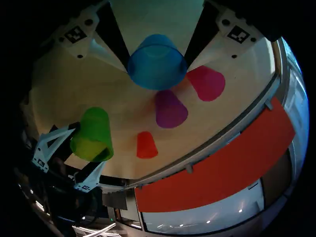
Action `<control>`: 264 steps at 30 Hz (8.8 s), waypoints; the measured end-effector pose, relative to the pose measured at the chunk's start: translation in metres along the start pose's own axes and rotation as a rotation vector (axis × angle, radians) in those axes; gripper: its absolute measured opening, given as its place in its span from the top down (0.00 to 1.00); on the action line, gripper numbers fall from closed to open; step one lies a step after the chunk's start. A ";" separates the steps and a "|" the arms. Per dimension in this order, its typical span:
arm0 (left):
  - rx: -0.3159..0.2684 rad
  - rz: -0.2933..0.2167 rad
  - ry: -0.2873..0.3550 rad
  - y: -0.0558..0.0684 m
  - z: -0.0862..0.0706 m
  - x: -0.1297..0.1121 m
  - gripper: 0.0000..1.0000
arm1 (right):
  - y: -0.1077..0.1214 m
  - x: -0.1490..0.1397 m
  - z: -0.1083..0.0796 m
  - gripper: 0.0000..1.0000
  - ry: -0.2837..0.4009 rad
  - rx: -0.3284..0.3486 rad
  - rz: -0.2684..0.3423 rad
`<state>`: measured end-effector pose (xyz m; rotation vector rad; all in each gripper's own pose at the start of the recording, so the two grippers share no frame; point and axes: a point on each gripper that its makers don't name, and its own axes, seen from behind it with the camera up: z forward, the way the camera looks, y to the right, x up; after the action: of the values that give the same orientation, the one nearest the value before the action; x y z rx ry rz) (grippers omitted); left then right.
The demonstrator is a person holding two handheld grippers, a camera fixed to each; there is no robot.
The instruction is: Pour water
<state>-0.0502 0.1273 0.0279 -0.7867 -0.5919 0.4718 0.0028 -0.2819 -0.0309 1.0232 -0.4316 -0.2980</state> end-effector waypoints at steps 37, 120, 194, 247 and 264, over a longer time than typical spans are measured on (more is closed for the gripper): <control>-0.066 -0.142 0.028 0.004 0.019 -0.024 0.12 | 0.001 -0.033 0.028 0.09 -0.109 -0.005 -0.019; 0.029 -0.088 -0.062 0.019 -0.025 -0.080 0.00 | -0.007 -0.068 0.021 0.00 -0.148 -0.055 -0.042; 0.721 -0.443 0.547 -0.076 -0.156 -0.027 0.00 | 0.145 -0.049 -0.228 0.00 0.446 -1.088 0.242; 0.795 -0.438 0.603 -0.060 -0.120 -0.041 0.00 | 0.146 -0.048 -0.232 0.00 0.366 -1.117 0.267; 0.759 -0.464 0.600 -0.060 -0.113 -0.045 0.00 | 0.145 -0.048 -0.232 0.00 0.374 -1.111 0.268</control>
<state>0.0005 0.0060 -0.0037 -0.0288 0.0018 -0.0025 0.0777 -0.0151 -0.0188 -0.0813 -0.0158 -0.0634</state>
